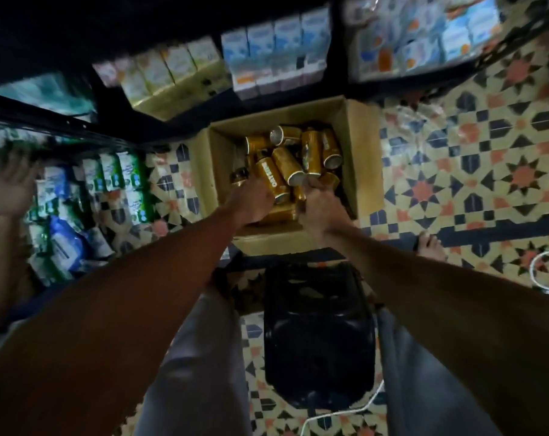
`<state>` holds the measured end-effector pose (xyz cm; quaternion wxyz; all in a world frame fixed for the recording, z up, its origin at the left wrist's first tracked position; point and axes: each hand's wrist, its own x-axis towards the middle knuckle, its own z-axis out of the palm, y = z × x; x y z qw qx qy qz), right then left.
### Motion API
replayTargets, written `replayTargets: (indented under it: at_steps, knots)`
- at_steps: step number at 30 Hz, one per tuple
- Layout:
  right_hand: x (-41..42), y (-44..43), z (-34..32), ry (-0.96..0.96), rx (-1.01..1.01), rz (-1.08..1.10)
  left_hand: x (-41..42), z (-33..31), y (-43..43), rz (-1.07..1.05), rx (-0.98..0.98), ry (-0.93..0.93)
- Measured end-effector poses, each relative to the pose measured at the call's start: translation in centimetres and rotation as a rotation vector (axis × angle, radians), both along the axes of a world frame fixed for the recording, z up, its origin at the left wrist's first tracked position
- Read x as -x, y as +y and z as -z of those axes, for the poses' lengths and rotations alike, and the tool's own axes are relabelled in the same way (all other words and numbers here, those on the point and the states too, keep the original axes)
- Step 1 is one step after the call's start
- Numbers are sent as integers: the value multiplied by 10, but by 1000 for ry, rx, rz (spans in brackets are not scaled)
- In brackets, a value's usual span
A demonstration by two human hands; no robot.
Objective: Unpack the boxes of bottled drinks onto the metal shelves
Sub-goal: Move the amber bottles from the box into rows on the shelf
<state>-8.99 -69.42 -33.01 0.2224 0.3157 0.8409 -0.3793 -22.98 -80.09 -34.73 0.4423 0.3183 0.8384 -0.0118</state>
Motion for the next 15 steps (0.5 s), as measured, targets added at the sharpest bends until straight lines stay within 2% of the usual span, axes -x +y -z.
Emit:
replayTargets:
  at_steps: [4, 9, 12, 15]
  knots:
    - [27, 13, 58, -59, 65, 36, 12, 57, 5, -496, 36, -106]
    - [72, 25, 111, -78, 73, 357, 25, 117, 22, -933, 61, -238]
    - [93, 23, 136, -159, 96, 450, 28, 140, 34, -1053, 112, -303]
    - [98, 12, 147, -209, 37, 420, 24, 161, 34, -1021, 122, -242]
